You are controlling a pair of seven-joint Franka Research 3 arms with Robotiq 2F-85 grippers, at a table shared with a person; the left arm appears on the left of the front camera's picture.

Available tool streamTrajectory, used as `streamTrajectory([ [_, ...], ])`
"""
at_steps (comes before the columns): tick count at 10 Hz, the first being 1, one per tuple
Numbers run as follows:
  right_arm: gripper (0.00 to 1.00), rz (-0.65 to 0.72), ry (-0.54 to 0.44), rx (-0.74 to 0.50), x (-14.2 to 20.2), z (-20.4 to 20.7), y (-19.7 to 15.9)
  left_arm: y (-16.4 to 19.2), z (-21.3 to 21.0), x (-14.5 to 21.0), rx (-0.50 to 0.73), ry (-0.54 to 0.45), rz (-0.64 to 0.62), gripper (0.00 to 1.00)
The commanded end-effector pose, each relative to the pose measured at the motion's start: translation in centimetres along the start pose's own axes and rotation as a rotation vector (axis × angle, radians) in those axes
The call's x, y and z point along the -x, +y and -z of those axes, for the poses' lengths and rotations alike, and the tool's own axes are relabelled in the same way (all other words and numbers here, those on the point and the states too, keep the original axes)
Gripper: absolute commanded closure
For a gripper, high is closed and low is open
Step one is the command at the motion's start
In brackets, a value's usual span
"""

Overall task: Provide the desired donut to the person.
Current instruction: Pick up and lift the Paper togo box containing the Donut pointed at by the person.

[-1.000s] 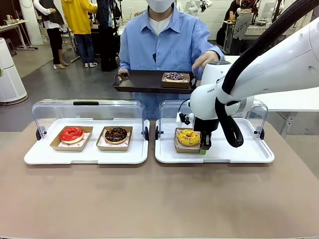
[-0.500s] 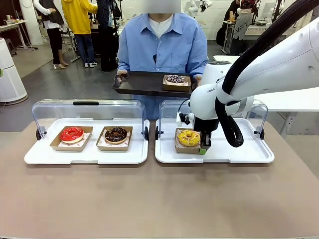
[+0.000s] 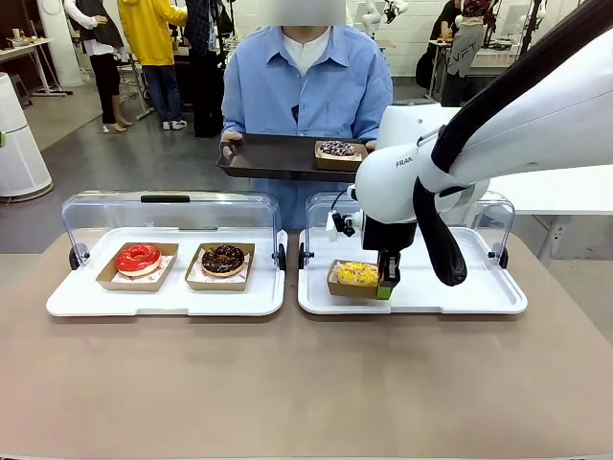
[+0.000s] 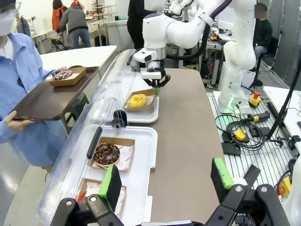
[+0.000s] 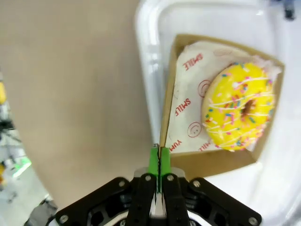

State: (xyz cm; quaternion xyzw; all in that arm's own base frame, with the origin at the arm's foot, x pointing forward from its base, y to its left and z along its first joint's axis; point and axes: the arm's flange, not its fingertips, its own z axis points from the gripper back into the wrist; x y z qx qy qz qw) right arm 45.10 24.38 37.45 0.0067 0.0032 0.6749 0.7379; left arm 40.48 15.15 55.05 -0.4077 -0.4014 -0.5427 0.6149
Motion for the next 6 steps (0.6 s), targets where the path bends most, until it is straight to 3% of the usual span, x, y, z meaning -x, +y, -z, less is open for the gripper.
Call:
streamTrajectory([
  [1,1.0,0.021,0.024,-0.017,0.6,-2.7,3.5,-0.2,-0.2,-0.1,0.0,-0.006,0.004,0.0],
  [3,1.0,-0.03,0.053,-0.005,0.8,-6.6,7.1,-0.2,-0.2,-0.1,0.0,-0.006,0.004,0.0],
  [6,1.0,-0.053,0.063,0.052,1.0,-15.8,11.4,-0.2,-0.2,-0.1,0.0,-0.006,0.004,0.0],
])
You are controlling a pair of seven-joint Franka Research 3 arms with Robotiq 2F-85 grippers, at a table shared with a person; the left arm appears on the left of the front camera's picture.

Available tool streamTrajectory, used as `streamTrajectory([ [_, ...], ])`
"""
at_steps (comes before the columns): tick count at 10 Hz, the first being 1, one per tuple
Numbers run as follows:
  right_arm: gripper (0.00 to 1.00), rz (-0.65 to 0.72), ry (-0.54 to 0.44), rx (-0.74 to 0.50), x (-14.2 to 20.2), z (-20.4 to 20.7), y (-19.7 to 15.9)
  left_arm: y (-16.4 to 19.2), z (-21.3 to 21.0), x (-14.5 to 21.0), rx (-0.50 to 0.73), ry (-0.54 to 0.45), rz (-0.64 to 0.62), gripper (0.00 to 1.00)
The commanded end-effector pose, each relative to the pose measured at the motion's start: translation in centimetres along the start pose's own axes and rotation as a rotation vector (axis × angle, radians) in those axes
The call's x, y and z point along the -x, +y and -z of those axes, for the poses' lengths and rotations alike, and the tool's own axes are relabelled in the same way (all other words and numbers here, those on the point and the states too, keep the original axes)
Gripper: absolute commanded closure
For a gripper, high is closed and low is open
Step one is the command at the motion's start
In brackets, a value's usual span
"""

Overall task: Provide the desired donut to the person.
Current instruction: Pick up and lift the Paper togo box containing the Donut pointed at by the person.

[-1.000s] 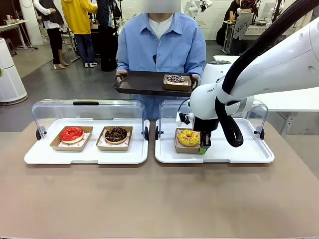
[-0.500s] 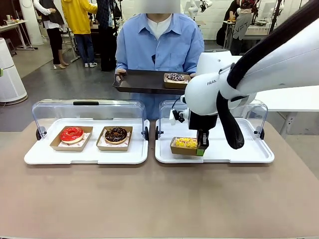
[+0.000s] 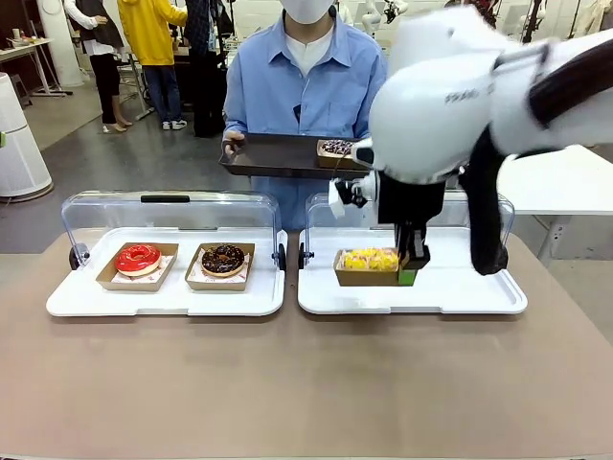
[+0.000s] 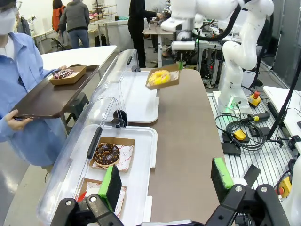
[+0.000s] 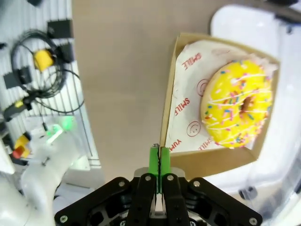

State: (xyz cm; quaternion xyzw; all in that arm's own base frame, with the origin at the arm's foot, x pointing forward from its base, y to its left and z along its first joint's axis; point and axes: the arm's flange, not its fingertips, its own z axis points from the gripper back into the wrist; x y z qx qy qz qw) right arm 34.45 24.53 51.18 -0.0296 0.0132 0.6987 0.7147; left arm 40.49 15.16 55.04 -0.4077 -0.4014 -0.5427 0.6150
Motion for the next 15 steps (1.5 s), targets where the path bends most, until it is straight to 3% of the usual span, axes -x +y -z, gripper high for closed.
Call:
streamTrajectory([
  [1,1.0,0.023,-0.008,0.019,0.5,-5.3,1.1,-0.2,-0.2,-0.1,0.0,-0.006,0.004,0.0],
  [3,1.0,0.049,-0.04,0.053,0.5,-11.5,1.5,-0.2,-0.2,-0.1,0.0,-0.006,0.004,0.0],
  [5,1.0,0.048,-0.059,0.039,0.1,-14.8,-0.5,-0.2,-0.2,-0.1,0.0,-0.006,0.004,0.0],
  [9,1.0,-0.036,-0.085,0.037,-1.4,-14.4,-4.9,-0.2,-0.2,-0.1,0.0,-0.006,0.004,0.0],
  [10,1.0,0.015,-0.079,0.033,-0.8,-14.6,-3.2,-0.2,-0.2,-0.1,0.0,-0.006,0.004,0.0],
  [15,1.0,0.015,-0.079,0.033,-0.8,-14.6,-3.2,-0.2,-0.2,-0.1,0.0,-0.006,0.004,0.0],
])
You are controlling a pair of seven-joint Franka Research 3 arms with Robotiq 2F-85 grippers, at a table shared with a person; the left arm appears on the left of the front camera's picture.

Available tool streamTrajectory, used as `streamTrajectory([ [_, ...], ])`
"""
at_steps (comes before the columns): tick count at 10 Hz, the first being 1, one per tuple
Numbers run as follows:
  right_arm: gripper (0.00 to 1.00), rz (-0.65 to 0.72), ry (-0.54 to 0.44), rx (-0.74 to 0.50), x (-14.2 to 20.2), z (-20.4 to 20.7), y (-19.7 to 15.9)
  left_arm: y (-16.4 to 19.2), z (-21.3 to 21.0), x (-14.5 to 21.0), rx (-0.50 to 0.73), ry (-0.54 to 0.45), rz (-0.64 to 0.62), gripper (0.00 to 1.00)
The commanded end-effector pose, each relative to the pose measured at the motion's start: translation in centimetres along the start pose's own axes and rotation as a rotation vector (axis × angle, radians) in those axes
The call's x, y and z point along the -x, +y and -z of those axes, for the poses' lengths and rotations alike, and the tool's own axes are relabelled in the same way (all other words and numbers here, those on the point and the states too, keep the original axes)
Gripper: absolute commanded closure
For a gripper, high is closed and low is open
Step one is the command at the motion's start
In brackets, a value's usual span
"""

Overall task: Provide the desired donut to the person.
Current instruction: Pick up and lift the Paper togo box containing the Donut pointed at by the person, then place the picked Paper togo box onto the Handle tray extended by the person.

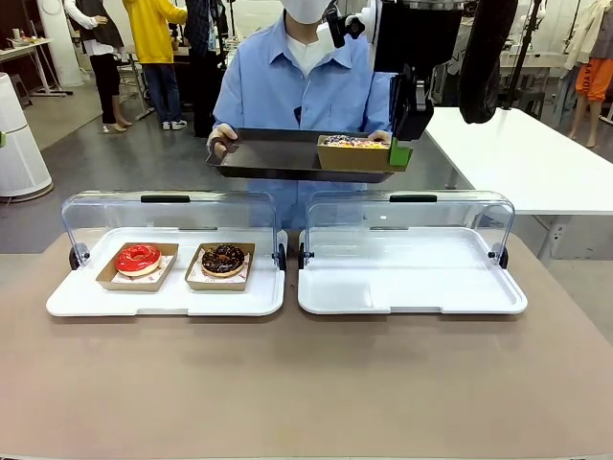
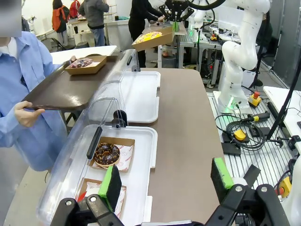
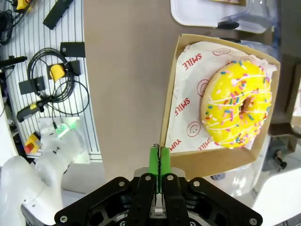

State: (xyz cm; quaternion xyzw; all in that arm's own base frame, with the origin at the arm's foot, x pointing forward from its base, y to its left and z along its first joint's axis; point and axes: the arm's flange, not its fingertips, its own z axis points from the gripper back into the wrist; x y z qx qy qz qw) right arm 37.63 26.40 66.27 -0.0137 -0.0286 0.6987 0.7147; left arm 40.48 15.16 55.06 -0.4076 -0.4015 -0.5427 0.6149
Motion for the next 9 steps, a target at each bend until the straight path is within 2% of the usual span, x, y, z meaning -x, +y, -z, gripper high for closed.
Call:
streamTrajectory([
  [1,1.0,0.013,0.004,-0.002,0.31,0.42,0.27,-0.21,-0.14,-0.08,0.001,-0.006,0.004,0.0],
  [9,1.0,0.013,0.004,-0.002,0.31,0.42,0.27,-0.21,-0.14,-0.08,0.001,-0.006,0.004,0.0],
])
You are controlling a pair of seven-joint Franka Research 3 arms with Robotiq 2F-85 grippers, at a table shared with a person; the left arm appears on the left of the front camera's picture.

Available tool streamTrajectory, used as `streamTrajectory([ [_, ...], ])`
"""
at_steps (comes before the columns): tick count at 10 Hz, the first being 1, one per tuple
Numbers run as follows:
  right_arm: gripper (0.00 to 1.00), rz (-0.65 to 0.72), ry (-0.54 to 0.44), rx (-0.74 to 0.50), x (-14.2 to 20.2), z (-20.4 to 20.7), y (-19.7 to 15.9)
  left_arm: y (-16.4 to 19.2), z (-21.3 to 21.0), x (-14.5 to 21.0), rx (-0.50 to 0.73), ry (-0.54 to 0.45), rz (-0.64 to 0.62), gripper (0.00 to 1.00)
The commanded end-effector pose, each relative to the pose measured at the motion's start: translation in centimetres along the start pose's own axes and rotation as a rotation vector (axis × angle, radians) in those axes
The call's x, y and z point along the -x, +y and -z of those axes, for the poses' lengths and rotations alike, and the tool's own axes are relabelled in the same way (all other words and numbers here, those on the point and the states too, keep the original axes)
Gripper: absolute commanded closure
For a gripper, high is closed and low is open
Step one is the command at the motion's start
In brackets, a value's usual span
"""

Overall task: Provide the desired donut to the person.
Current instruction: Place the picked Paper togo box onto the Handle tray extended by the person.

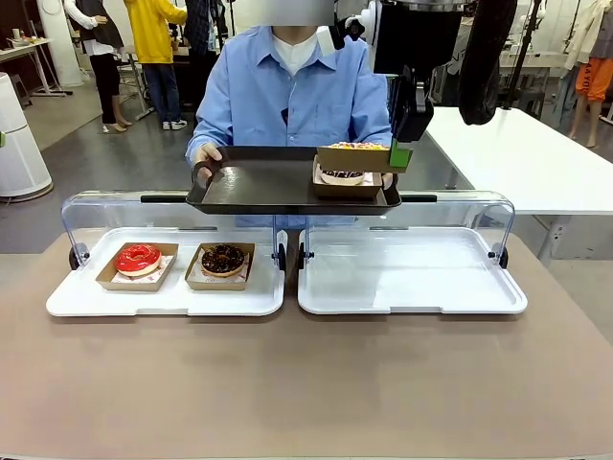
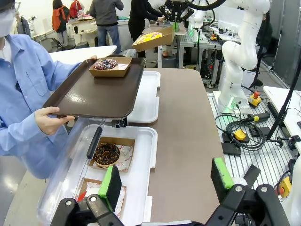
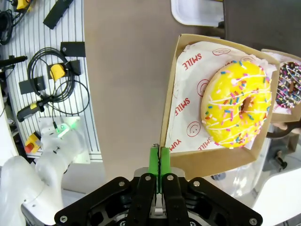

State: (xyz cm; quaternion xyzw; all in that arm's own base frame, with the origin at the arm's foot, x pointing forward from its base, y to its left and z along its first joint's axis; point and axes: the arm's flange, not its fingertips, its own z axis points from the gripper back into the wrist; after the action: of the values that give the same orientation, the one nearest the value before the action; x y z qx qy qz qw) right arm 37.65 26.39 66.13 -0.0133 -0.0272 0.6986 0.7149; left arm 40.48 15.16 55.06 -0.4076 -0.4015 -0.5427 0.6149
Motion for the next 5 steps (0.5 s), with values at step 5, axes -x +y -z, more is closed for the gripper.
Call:
streamTrajectory([
  [5,0.98,-0.05,0.048,0.119,-1.8,-2.5,2.0,-0.2,-0.1,-0.1,0.001,-0.006,0.004,0.0],
])
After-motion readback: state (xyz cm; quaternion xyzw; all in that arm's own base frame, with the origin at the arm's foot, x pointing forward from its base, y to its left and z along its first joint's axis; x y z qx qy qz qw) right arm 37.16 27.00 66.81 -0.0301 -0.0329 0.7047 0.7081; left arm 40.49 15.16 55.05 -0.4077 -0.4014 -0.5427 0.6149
